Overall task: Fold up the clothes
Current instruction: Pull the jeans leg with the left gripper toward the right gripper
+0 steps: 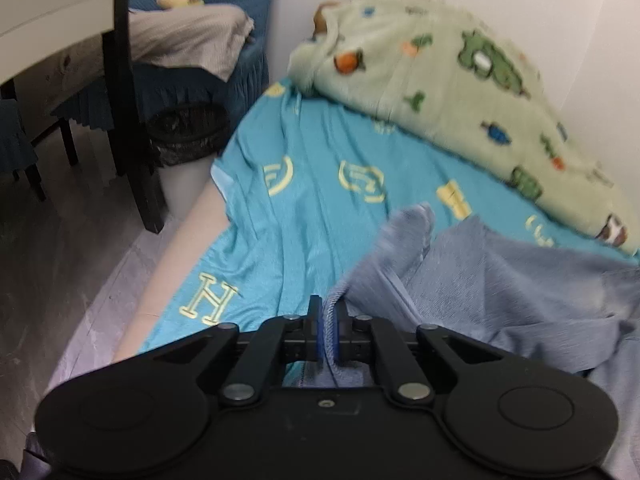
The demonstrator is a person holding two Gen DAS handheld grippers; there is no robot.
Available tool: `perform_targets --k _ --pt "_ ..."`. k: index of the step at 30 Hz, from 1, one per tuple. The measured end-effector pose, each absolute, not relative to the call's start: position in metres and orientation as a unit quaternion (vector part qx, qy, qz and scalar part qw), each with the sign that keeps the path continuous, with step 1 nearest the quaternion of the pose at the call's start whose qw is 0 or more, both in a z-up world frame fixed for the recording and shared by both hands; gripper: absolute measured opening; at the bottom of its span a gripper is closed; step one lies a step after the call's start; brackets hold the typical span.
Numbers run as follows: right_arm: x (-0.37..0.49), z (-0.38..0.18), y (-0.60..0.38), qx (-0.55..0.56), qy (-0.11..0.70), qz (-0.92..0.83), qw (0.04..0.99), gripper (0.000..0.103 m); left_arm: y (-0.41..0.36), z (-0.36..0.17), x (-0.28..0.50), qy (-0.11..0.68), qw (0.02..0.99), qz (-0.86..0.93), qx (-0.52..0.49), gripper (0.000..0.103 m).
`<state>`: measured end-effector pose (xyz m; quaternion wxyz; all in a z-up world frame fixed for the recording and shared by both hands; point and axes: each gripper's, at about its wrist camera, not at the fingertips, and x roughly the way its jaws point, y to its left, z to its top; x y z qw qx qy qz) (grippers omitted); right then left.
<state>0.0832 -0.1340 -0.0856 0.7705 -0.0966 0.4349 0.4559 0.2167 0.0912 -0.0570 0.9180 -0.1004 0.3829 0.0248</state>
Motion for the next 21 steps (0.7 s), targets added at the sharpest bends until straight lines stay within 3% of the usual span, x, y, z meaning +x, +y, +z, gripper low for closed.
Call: perform_targets --k 9,16,18,21 --pt "0.079 -0.06 -0.152 -0.01 0.38 0.484 0.788 0.017 0.092 -0.017 0.134 0.319 0.932 0.024 -0.169 0.001" --pt "0.082 -0.05 -0.17 0.053 0.323 0.451 0.831 0.018 0.101 -0.023 0.091 0.283 0.933 0.038 -0.218 0.001" --pt "0.087 -0.048 -0.174 0.07 0.314 0.437 0.84 0.025 0.109 -0.023 0.085 0.271 0.931 0.045 -0.24 0.001" --pt "0.101 -0.043 -0.169 0.083 0.312 0.419 0.849 0.047 0.113 -0.021 0.08 0.256 0.932 0.049 -0.252 0.001"
